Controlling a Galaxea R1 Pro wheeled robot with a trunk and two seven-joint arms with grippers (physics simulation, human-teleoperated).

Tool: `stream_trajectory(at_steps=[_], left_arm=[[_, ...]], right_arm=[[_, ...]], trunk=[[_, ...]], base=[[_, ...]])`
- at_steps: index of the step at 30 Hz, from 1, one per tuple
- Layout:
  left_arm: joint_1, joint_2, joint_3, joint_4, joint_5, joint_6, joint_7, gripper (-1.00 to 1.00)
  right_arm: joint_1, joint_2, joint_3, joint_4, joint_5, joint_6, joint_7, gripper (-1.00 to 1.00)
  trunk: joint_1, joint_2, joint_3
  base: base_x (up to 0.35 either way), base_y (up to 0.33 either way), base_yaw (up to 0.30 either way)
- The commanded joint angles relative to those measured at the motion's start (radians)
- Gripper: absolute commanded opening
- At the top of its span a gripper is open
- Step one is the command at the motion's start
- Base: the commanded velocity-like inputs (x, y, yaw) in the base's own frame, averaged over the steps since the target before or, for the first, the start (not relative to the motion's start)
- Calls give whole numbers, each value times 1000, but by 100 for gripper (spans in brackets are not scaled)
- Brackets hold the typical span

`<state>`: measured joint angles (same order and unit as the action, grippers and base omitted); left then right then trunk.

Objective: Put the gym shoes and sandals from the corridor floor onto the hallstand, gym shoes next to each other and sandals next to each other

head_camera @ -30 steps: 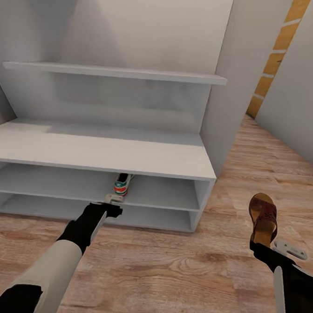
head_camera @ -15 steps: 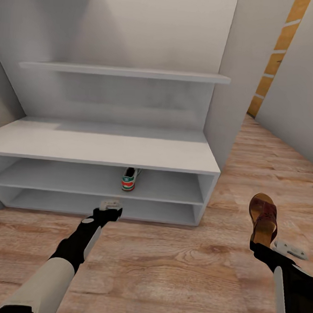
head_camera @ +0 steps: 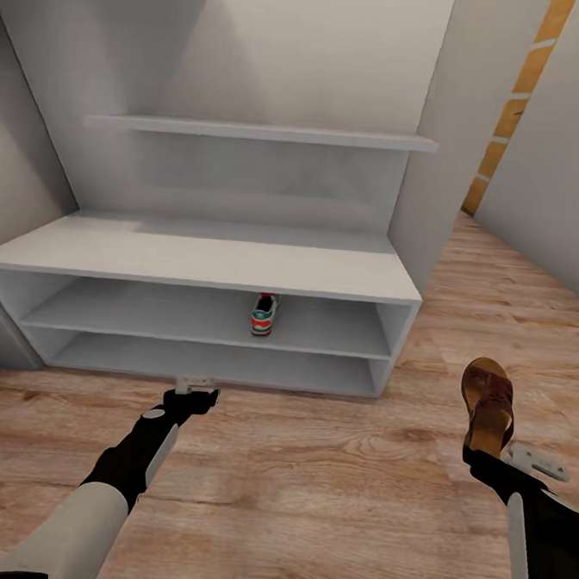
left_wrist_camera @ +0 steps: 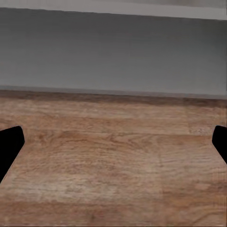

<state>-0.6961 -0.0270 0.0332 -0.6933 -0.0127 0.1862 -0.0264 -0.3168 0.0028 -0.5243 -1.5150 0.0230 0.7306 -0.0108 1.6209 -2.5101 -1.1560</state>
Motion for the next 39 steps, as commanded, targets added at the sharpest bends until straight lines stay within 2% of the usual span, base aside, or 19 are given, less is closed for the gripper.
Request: stream_trajectory(at_steps=[1,21,39], left_arm=[[0,0,4,-2,-1,6,-3,100],[1,1,4,-2,-1,8,-3,100],[1,1,3,-2,-1,9,-1,100]], right_arm=[[-1,0,0,-1,-2,6,-3,-100],[-1,0,3,-1,-2,6,-3,-100],[-1,0,3,-1,-2,6,-3,-100]], trunk=[[-1,0,-1],[-1,0,-1],[-1,0,-1]], base=[[-237,234,0],[-170,276,0],[20,333,0]])
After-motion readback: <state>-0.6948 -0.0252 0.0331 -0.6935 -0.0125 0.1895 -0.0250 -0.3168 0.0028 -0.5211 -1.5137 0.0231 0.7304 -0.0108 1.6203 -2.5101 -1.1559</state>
